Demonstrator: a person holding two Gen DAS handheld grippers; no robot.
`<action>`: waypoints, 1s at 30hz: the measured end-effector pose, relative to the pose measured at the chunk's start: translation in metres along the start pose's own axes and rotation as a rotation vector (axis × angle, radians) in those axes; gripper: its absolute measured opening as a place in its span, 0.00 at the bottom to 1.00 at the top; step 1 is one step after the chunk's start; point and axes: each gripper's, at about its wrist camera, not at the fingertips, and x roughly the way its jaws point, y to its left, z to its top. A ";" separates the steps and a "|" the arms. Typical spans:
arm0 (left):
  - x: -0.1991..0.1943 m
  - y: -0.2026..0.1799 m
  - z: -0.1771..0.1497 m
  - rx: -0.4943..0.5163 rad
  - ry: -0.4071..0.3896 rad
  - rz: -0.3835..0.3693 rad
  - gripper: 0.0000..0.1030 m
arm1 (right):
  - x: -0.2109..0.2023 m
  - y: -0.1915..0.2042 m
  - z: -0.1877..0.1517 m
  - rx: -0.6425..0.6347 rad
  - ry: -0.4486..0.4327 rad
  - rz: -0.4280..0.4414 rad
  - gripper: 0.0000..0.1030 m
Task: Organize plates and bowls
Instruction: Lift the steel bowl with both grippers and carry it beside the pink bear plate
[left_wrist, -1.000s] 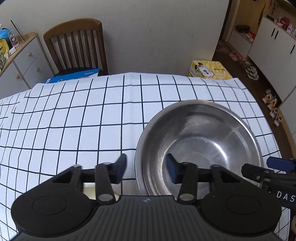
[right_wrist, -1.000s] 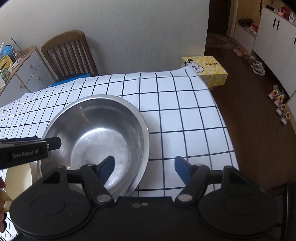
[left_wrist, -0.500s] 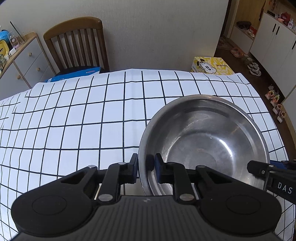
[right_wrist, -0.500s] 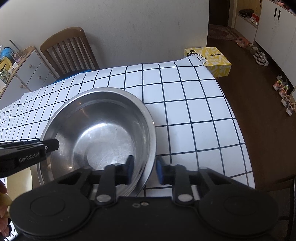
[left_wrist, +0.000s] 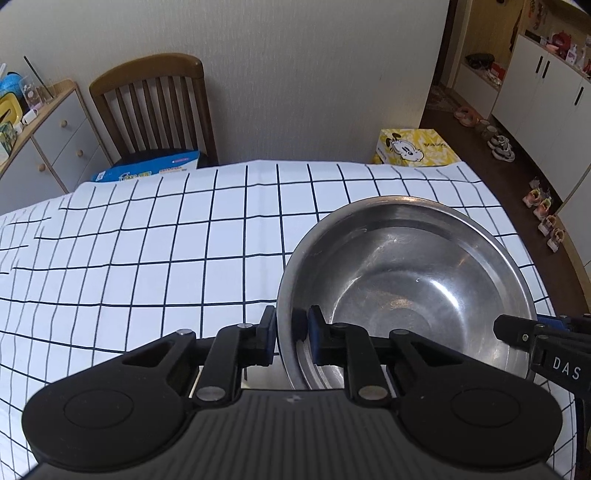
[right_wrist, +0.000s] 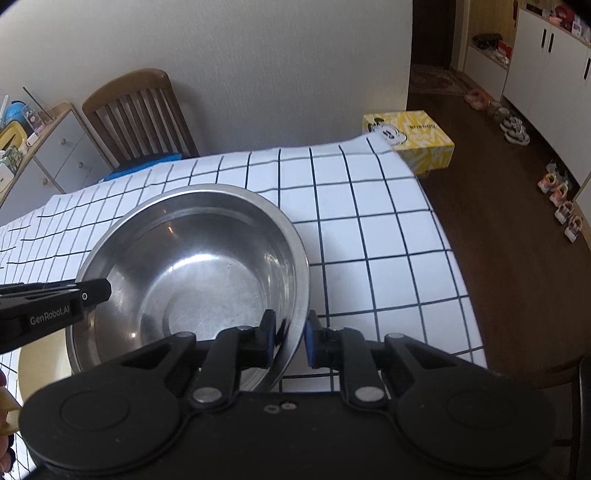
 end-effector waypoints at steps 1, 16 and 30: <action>-0.004 0.000 0.000 0.001 -0.003 -0.001 0.17 | -0.003 0.000 0.000 0.000 -0.003 0.002 0.16; -0.088 0.011 -0.026 0.003 -0.086 -0.021 0.16 | -0.081 0.019 -0.025 -0.051 -0.081 0.002 0.16; -0.173 0.029 -0.089 0.047 -0.135 -0.059 0.16 | -0.164 0.044 -0.081 -0.071 -0.146 -0.022 0.16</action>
